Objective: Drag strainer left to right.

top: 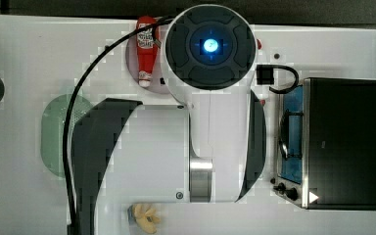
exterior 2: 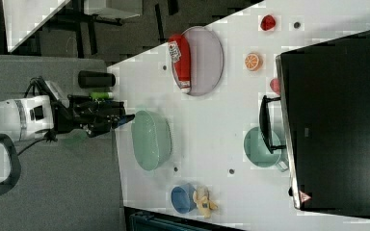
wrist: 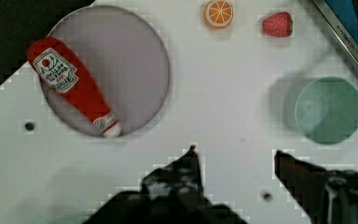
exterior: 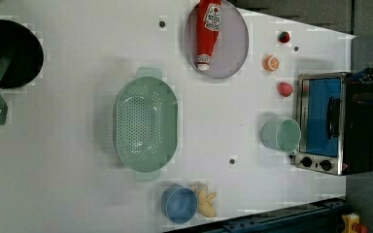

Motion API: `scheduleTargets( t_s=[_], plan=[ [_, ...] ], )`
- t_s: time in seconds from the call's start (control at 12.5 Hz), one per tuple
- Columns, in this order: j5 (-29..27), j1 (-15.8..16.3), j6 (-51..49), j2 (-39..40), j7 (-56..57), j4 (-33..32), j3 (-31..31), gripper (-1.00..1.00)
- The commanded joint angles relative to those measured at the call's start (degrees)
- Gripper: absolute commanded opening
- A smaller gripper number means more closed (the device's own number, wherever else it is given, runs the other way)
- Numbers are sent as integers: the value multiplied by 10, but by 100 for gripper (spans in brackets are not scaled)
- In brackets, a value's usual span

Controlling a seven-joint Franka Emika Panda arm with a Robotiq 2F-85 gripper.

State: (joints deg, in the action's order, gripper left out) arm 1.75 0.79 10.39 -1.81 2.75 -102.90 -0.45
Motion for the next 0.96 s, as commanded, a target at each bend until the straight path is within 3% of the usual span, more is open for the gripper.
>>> scheduleTargets(
  t_s=[0.08, 0.24, 0.64, 0.96],
  plan=[
    [7, -8, -107, -230, -68, -111, -32, 59],
    [7, -7, -106, -230, -68, -112, -32, 99],
    [-19, 15, -75, -194, -104, -123, 40, 100],
    [-20, 19, 0, -117, -311, -135, 163, 100]
  ],
)
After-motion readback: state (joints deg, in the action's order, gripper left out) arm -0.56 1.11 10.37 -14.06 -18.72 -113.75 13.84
